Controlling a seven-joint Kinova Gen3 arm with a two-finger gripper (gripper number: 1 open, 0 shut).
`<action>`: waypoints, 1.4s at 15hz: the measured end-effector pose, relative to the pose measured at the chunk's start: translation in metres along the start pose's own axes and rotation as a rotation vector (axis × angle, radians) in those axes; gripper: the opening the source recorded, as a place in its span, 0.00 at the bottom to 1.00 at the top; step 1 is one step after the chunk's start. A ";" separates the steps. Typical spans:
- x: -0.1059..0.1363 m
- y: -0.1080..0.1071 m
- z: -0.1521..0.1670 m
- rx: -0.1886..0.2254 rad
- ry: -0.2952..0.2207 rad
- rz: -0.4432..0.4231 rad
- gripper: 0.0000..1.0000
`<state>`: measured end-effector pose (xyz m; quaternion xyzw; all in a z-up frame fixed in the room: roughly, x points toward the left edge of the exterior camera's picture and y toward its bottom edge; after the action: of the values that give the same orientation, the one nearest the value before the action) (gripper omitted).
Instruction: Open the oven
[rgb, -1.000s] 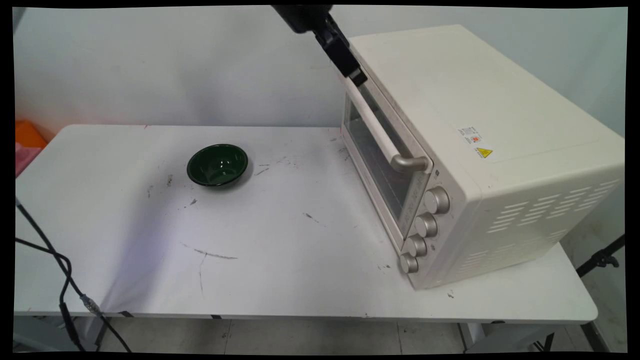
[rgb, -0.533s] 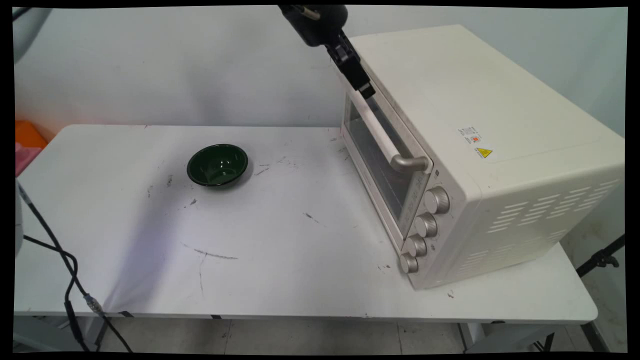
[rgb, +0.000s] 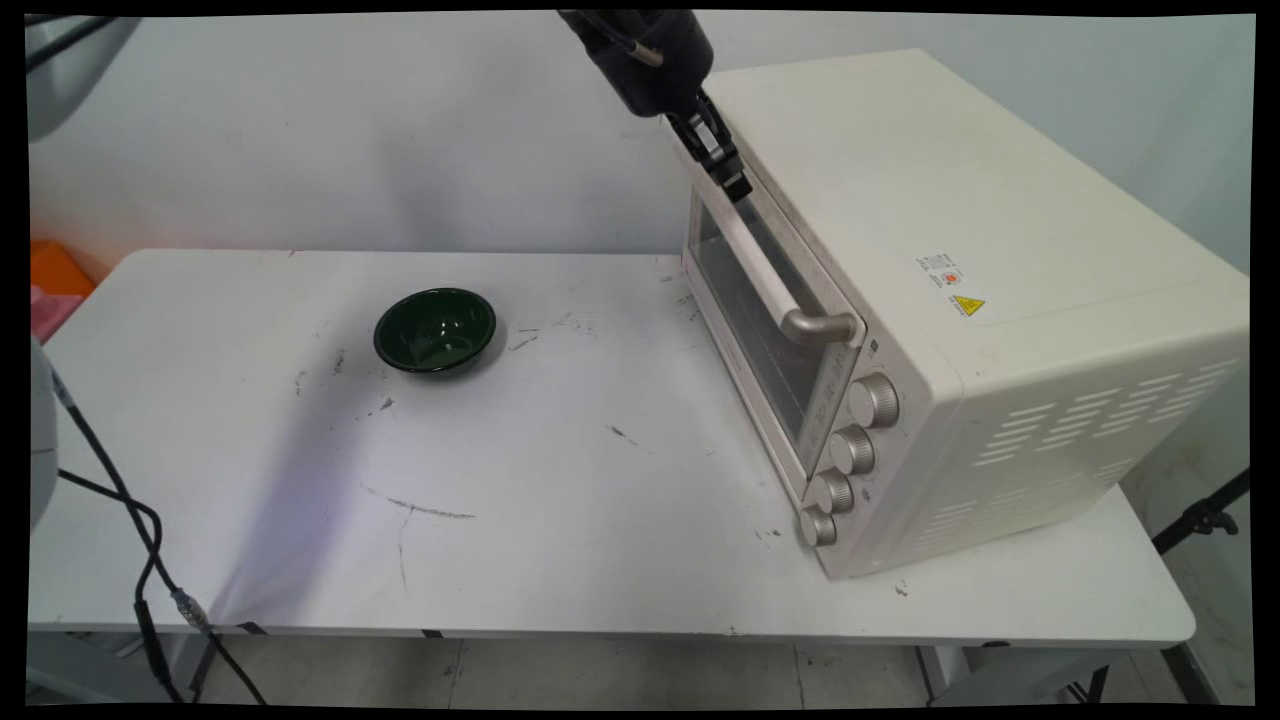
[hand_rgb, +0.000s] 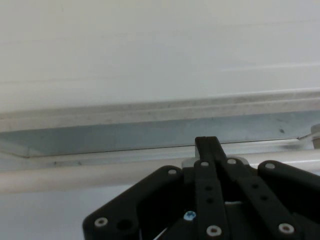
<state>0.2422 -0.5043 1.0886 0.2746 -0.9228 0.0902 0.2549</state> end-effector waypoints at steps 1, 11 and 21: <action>0.000 0.000 0.002 -0.001 -0.001 -0.005 0.00; 0.003 -0.004 0.024 -0.008 -0.012 -0.047 0.00; -0.014 -0.004 0.036 -0.028 -0.045 -0.037 0.00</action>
<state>0.2395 -0.5122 1.0502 0.2898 -0.9242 0.0664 0.2397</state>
